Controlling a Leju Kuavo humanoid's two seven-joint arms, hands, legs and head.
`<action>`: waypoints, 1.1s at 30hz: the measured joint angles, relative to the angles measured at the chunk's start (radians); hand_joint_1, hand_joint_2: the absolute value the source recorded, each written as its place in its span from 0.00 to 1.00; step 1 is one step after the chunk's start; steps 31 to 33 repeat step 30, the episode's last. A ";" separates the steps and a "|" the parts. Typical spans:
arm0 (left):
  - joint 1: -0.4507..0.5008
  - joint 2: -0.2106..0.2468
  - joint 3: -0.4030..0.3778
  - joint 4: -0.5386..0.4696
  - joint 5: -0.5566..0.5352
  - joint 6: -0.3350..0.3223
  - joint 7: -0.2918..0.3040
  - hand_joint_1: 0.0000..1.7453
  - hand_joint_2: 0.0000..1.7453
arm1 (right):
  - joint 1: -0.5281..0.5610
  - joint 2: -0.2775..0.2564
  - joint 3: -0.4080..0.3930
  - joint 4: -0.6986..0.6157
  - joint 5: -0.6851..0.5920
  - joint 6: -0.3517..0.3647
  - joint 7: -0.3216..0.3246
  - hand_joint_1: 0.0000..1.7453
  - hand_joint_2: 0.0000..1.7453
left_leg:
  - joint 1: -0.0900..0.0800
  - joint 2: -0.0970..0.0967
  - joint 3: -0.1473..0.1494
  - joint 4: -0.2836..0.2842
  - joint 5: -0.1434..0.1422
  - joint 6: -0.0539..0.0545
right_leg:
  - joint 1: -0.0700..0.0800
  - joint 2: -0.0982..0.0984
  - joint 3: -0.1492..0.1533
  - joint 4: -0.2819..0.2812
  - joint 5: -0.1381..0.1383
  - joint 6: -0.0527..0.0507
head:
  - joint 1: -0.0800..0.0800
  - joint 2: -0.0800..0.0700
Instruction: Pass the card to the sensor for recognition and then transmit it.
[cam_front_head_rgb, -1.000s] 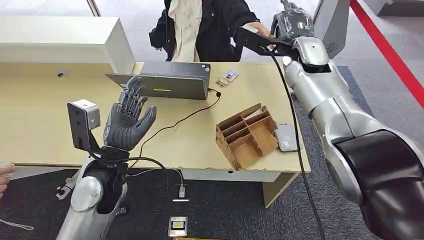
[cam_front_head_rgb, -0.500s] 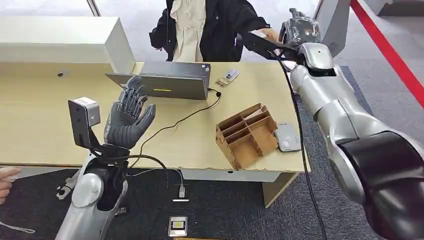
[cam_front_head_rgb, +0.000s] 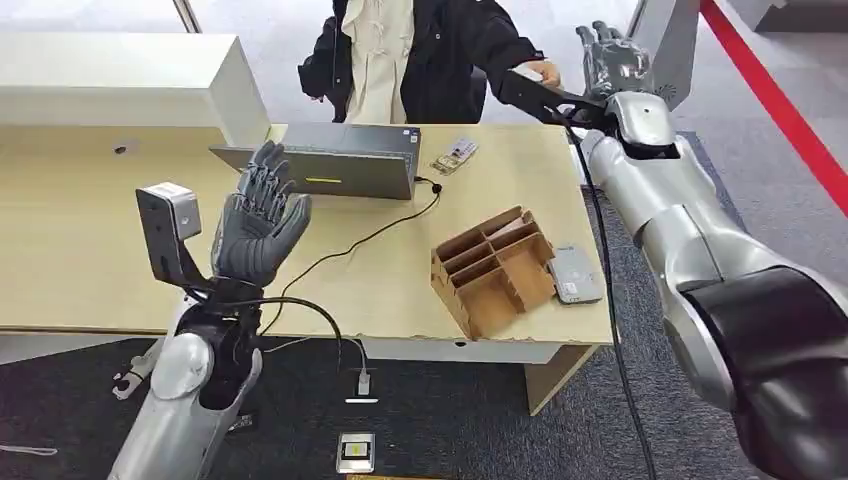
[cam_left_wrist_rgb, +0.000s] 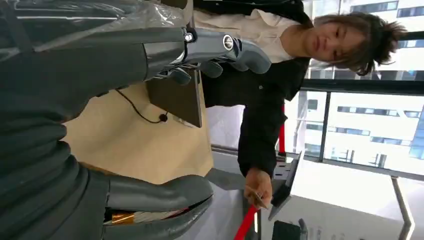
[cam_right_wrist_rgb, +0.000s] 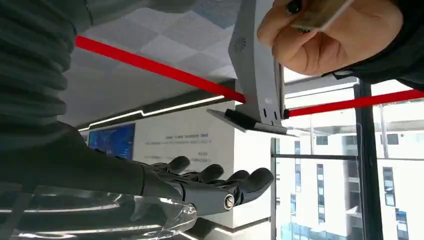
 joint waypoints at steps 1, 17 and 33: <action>-0.001 0.000 -0.003 0.003 0.002 0.000 -0.002 0.00 1.00 | 0.000 -0.001 0.000 0.000 -0.004 -0.005 -0.008 0.00 1.00 | 0.000 0.000 0.000 0.000 0.000 0.000 | 0.000 0.000 0.000 0.000 0.000 0.000 | 0.000 0.000; 0.013 0.010 -0.012 0.011 -0.047 0.052 0.008 0.00 1.00 | -0.048 0.002 -0.097 -0.017 -0.336 -0.185 -0.335 0.00 1.00 | 0.000 0.000 0.000 0.000 0.000 0.000 | 0.000 0.000 0.001 0.000 0.000 0.000 | 0.000 0.000; 0.073 0.045 0.031 -0.092 -0.126 0.056 0.077 0.00 1.00 | 0.115 0.013 -0.212 -0.256 -0.676 -0.285 -0.476 0.00 1.00 | 0.001 -0.001 0.002 0.000 0.000 0.000 | 0.001 0.000 0.003 0.000 0.000 0.000 | 0.000 0.000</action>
